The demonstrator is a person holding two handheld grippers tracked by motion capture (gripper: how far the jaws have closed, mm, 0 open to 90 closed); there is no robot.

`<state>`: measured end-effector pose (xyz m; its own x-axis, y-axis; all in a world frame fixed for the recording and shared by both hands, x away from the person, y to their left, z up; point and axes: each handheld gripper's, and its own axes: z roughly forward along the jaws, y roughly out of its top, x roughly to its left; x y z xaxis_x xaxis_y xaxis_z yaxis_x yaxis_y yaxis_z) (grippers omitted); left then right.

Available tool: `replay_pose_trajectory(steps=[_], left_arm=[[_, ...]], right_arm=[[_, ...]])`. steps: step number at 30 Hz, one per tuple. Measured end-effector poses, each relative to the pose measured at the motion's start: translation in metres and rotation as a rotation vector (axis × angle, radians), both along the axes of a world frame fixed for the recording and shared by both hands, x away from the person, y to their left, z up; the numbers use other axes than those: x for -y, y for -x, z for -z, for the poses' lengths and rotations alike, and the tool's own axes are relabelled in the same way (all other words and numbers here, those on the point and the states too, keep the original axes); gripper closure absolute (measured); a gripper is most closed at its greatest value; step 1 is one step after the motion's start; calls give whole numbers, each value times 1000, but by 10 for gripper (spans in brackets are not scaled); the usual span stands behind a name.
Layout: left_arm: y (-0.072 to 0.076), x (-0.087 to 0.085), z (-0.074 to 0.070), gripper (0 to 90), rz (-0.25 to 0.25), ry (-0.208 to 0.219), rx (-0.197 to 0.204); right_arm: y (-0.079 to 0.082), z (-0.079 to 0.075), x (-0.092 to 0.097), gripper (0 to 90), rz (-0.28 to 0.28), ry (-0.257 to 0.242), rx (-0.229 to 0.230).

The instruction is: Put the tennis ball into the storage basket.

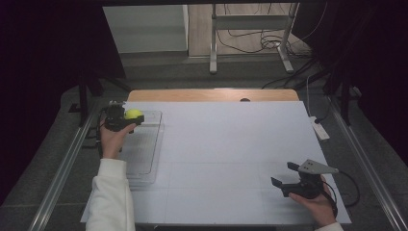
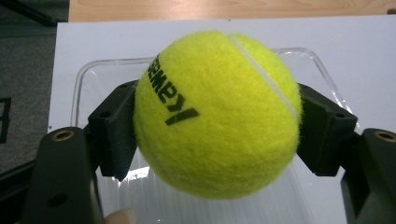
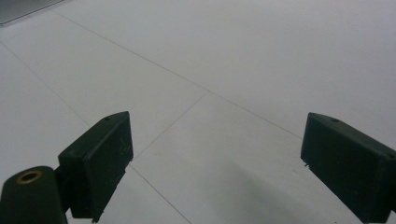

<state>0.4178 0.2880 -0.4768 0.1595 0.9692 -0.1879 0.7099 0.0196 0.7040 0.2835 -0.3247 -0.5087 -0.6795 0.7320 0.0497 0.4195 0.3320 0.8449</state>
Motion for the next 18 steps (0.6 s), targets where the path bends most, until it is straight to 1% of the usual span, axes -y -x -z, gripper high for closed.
replay_pose_trajectory(steps=[1, 2, 4, 7, 11, 13, 15, 17, 18], left_arm=[[0, 0, 1, 264, 2, -7, -10], [-1, 0, 2, 264, 5, -5, -14], [-1, 1, 2, 264, 5, 1, -19], [-2, 1, 4, 264, 5, -4, -21], [-3, 1, 7, 264, 9, -10, -39], [-3, 1, 9, 264, 4, -6, -48], [-4, 0, 10, 264, 5, -22, -57], [-4, 1, 11, 264, 2, -22, -58], [-4, 1, 11, 264, 9, -28, -63]], right_arm=[[0, 0, 0, 96, 1, 3, -1], [0, 0, 0, 96, 1, 3, -1], [0, 0, 0, 96, 0, 1, 0], [0, 0, 0, 96, 0, 1, 0], [0, 0, 0, 96, 1, 2, 0], [0, 0, 0, 96, 1, 0, 1], [0, 0, 0, 96, 1, 1, 1], [0, 0, 0, 96, 1, 1, 1], [0, 0, 0, 96, 1, 1, 0]])
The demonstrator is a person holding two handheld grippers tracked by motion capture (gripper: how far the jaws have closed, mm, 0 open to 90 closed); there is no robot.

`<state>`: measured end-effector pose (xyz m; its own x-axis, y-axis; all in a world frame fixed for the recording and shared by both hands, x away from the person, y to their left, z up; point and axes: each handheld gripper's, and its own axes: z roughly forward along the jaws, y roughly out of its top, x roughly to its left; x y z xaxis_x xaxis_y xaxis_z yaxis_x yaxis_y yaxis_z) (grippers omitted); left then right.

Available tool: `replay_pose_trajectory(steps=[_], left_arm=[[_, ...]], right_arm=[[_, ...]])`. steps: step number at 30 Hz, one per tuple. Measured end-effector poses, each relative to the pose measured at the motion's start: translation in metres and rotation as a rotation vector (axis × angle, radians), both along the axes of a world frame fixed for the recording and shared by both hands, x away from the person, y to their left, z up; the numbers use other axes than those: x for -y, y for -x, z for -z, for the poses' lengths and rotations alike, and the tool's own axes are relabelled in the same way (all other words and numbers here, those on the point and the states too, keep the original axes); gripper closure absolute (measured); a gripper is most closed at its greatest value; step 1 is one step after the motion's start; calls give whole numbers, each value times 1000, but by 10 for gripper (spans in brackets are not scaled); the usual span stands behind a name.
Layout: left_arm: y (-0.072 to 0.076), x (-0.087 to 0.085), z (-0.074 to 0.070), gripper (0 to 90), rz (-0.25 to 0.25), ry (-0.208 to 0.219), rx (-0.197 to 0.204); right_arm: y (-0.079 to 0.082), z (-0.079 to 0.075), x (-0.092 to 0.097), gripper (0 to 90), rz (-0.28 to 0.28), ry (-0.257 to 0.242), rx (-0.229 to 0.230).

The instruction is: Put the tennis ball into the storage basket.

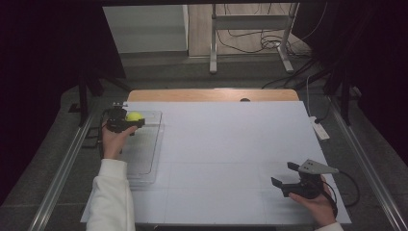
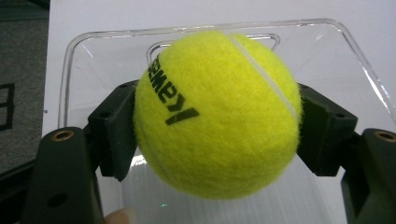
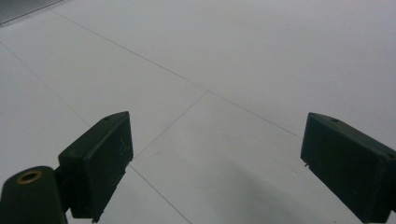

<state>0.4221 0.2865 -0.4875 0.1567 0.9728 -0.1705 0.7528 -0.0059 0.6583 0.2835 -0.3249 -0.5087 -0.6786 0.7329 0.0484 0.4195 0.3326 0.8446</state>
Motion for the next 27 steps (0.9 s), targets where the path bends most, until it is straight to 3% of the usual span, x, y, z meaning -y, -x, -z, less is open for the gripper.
replay_pose_trajectory(steps=[10, 14, 20, 27], left_arm=[[-3, 3, 5, 263, 11, -37, -34], [-4, 5, 8, 263, 13, -91, -52], [-5, 7, 11, 262, 9, -102, -61], [-8, 12, 15, 261, 15, -174, -88]], right_arm=[[0, 0, 0, 96, 0, 1, 0], [0, 0, 0, 96, 0, 2, -1], [0, 0, 0, 96, 1, 3, -1], [0, 0, 0, 96, 1, 3, -1]])
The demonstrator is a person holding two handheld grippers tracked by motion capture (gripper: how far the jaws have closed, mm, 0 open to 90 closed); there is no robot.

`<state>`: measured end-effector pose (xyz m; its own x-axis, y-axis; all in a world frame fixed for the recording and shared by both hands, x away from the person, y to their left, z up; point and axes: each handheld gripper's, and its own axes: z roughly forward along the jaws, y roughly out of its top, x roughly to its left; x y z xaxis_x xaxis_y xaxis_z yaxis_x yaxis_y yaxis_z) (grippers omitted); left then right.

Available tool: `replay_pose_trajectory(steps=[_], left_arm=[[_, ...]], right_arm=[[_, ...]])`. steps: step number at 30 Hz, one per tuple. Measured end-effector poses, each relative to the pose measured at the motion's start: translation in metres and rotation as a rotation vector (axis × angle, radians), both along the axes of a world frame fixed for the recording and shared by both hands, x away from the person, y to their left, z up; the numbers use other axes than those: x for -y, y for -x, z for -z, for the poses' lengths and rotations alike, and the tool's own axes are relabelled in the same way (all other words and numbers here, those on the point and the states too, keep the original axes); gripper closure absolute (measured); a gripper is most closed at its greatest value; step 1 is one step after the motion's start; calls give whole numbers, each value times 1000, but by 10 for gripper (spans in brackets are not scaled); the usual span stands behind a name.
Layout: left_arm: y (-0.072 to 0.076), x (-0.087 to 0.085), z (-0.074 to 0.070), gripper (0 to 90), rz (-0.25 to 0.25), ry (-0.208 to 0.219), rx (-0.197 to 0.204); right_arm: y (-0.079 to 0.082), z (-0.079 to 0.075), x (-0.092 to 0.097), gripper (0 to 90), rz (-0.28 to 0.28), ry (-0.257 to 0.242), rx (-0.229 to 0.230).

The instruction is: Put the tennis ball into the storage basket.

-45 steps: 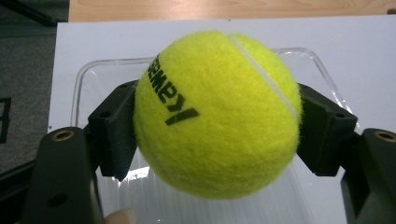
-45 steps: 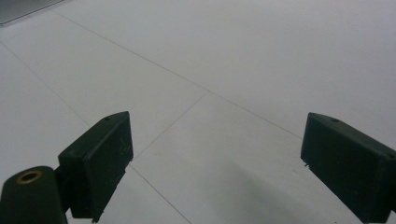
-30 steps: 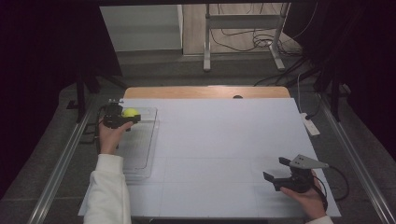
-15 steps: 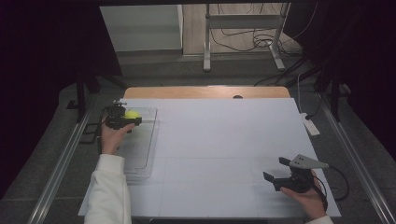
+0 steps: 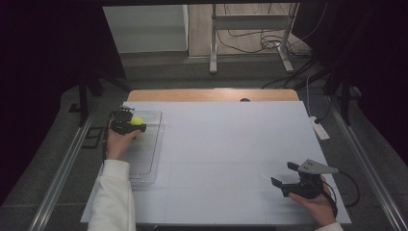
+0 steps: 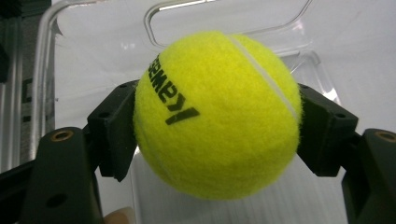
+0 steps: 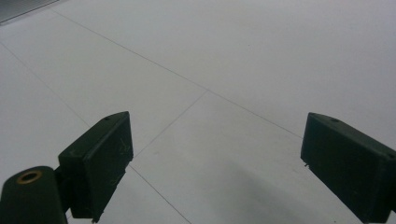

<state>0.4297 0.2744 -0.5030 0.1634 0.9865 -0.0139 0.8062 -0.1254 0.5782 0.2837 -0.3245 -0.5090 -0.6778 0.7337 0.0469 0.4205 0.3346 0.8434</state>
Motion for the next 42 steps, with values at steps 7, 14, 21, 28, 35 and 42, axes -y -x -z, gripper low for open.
replay_pose_trajectory(steps=[7, 14, 21, 28, 35, 42], left_arm=[[-1, 4, 4, 259, 3, -40, -18], [-3, 8, 8, 248, 11, -88, -40], [-3, 8, 8, 199, 16, -90, -31], [-1, 7, 3, 151, 3, -102, 9], [3, 9, -6, 131, 21, -33, 86], [10, 11, -18, 129, 38, 25, 147]], right_arm=[[0, 0, 0, 96, -1, 0, 0], [0, 0, 0, 96, 1, 1, -2], [0, 0, 0, 96, 1, 0, 1], [0, 0, 1, 96, 2, -1, 1], [0, 0, 1, 96, 2, 1, 1], [0, 0, 1, 96, 1, 3, 0]])
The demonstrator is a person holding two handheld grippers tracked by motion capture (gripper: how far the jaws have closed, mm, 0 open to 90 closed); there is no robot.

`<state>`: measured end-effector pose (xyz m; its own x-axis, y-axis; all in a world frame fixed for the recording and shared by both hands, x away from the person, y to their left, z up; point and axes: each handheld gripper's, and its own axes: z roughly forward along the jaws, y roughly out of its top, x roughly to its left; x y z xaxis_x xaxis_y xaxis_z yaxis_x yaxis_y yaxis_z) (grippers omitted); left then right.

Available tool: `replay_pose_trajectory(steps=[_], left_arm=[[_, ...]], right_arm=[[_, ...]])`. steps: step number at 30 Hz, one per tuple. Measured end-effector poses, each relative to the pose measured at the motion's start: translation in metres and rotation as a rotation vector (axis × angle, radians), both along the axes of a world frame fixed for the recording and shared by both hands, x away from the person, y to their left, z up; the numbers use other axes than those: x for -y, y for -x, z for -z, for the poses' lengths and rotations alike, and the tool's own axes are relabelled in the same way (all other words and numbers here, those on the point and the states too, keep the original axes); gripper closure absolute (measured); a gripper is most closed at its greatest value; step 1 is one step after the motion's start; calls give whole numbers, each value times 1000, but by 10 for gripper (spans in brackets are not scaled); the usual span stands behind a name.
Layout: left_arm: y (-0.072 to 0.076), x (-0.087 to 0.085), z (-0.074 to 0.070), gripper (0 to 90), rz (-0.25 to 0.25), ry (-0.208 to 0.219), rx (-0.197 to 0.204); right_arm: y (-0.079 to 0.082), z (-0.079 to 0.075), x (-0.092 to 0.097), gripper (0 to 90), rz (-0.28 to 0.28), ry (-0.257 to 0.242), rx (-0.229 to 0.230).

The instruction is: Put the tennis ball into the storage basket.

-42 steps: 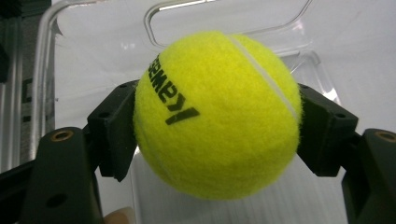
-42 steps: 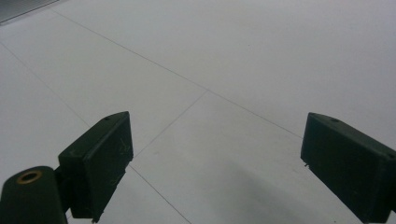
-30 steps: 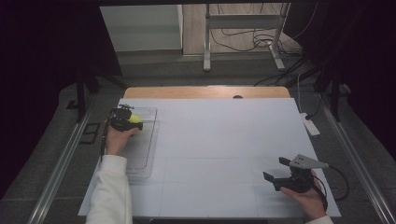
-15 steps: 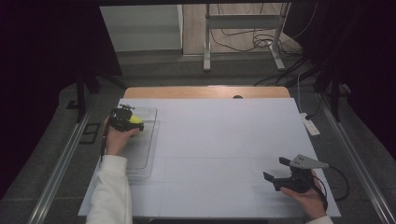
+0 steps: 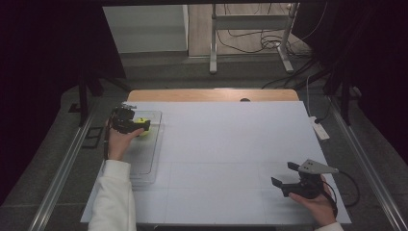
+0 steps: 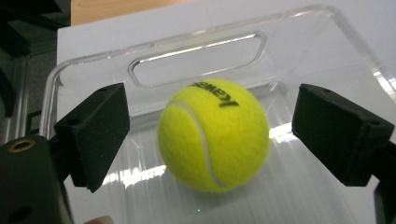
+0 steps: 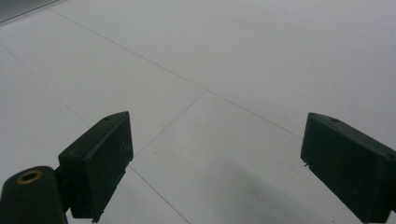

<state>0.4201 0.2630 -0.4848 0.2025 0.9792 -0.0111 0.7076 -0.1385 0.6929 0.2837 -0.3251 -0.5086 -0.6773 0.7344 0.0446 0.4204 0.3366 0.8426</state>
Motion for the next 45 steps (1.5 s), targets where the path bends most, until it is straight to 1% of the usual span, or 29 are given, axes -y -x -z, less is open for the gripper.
replay_pose_trajectory(steps=[3, 4, 5, 12, 19, 22, 25, 27, 28, 30, 34, 37, 40, 41, 44, 45], left_arm=[[3, 0, -5, 128, 10, 34, 16], [3, 0, -5, 126, 10, 34, 16], [4, 0, -6, 126, 14, 48, 21], [10, 3, -14, 125, 65, 135, 62], [17, 7, -19, 122, 123, 178, 83], [24, 9, -22, 124, 149, 197, 91], [30, 11, -24, 126, 161, 218, 96], [34, 12, -25, 126, 172, 225, 101], [34, 12, -25, 126, 172, 225, 101], [40, 14, -26, 124, 184, 236, 106], [53, 18, -27, 124, 210, 244, 112], [63, 20, -27, 122, 222, 249, 113], [76, 20, -27, 121, 247, 259, 120], [76, 20, -27, 121, 247, 259, 120], [89, 19, -25, 120, 270, 264, 126], [94, 19, -25, 119, 274, 272, 129]], right_arm=[[0, 0, 0, 96, 0, -1, 0], [0, 0, 0, 96, 0, -1, 0], [0, 0, 0, 96, 1, -4, 1], [-1, 1, 0, 96, 0, -4, -2], [-2, 1, 0, 96, -3, -11, -5], [-3, 1, 1, 96, -5, -12, -4], [-4, 1, 1, 96, -7, -18, -8], [-4, 1, 1, 97, -7, -21, -8], [-4, 1, 1, 97, -7, -21, -8], [-4, 1, 1, 96, -9, -23, -6], [-3, 0, 1, 97, -12, -24, -5], [-3, 0, 0, 97, -14, -21, -4], [-1, 0, 0, 97, -11, -23, -4], [-1, -1, 1, 97, -9, -24, -2], [-1, -1, 0, 97, -6, -25, -3], [-2, -2, -1, 97, -5, -21, -3]])
